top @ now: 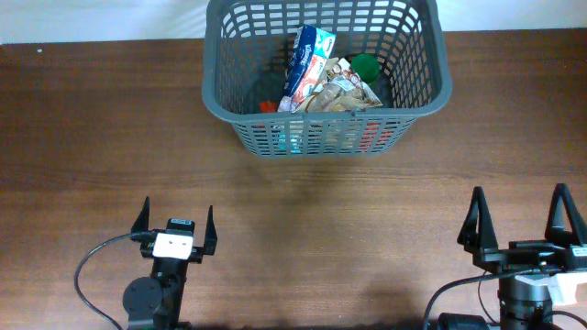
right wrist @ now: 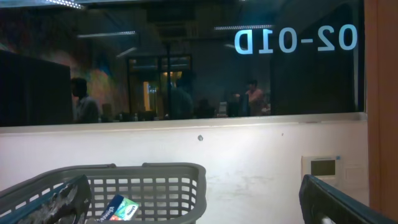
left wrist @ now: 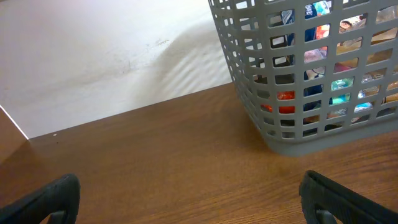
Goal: Pack container
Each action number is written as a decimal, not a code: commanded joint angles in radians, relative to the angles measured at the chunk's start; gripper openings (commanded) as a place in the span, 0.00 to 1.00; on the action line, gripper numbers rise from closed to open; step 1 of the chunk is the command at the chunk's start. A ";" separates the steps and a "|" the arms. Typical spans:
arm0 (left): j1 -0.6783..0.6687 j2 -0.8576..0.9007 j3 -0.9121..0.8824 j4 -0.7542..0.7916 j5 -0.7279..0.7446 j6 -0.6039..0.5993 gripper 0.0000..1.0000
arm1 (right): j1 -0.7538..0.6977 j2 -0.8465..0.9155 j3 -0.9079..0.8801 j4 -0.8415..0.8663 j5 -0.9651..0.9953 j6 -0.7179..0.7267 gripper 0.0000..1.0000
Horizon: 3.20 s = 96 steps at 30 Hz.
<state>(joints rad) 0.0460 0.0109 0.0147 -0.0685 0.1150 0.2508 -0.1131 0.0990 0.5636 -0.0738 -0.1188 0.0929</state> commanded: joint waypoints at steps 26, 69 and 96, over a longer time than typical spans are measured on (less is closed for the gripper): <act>-0.004 -0.005 -0.006 -0.003 -0.008 0.009 0.99 | 0.036 -0.095 -0.093 0.027 -0.005 -0.007 0.99; -0.004 -0.005 -0.006 -0.003 -0.008 0.009 0.99 | 0.036 -0.095 -0.335 0.169 -0.013 -0.006 0.99; -0.004 -0.005 -0.006 -0.003 -0.008 0.009 0.99 | 0.037 -0.095 -0.461 0.168 -0.010 -0.006 0.99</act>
<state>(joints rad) 0.0460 0.0109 0.0147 -0.0689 0.1150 0.2508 -0.0887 0.0158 0.1234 0.0906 -0.1223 0.0929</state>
